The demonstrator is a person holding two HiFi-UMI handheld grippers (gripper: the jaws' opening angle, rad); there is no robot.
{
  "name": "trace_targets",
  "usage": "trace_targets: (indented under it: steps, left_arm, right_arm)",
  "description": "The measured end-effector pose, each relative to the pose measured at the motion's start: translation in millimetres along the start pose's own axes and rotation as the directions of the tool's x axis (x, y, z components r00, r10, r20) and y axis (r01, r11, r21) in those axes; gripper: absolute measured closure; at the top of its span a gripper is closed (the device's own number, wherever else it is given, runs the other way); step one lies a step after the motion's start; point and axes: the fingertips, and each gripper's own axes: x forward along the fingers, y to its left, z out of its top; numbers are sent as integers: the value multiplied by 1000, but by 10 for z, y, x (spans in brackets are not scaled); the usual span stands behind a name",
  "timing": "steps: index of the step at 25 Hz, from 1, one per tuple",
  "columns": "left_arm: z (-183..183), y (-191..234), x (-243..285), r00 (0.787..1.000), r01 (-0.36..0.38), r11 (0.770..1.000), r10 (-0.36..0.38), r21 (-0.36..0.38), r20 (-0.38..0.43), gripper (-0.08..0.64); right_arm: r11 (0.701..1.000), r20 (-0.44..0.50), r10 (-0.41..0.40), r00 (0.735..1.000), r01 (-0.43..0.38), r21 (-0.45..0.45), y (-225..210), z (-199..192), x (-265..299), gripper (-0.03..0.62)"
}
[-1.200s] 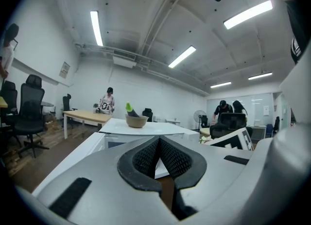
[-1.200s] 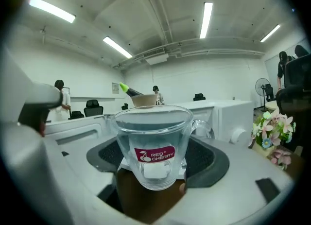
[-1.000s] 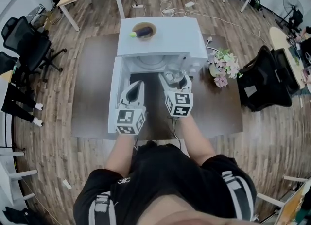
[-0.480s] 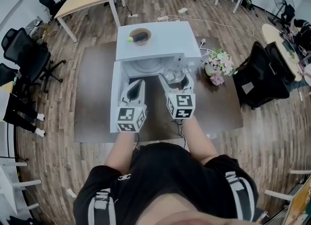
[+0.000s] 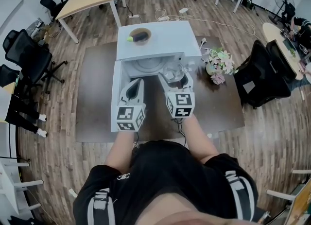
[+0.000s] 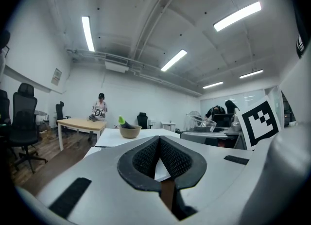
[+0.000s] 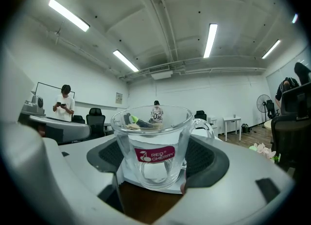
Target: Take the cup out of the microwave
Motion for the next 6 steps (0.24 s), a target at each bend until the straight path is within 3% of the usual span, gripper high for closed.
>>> trace_targets:
  steps: [6]
  left_arm:
    - [22, 21, 28, 1000, -2, 1000, 2, 6, -3, 561]
  right_arm:
    - [1000, -6, -1, 1000, 1, 18, -19, -13, 48, 213]
